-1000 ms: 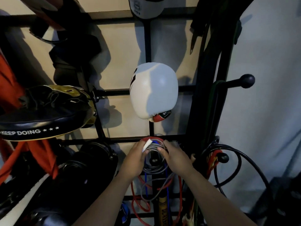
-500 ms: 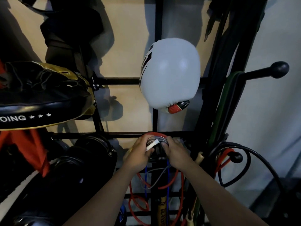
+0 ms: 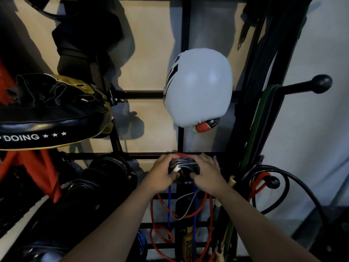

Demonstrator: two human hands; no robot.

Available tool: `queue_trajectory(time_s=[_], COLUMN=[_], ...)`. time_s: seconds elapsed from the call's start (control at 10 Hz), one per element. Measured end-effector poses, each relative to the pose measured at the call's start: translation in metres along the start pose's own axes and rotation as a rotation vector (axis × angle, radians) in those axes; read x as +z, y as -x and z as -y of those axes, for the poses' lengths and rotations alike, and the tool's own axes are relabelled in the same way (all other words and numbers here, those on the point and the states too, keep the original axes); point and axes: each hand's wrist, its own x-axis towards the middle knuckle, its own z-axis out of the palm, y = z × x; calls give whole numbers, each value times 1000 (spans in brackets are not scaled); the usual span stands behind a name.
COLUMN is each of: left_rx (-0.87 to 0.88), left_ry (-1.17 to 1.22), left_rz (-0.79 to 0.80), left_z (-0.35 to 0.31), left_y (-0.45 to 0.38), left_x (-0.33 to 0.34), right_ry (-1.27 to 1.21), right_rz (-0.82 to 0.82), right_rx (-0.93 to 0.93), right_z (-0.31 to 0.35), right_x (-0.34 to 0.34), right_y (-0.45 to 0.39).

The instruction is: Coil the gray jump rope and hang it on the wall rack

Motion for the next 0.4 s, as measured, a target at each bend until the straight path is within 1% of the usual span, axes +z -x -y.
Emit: queue_trajectory(time_s=[0.2, 0.4], left_rx=[18, 18], left_ry=[25, 17], left_rz=[5, -64], left_z=[-2, -6], left_y=[2, 3], left_x=[-1, -8], right_ry=[-51, -166], right_rz=[-30, -78], right_rx=[-45, -58], right_z=[-4, -7], right_x=[-3, -4], right_y=[4, 9])
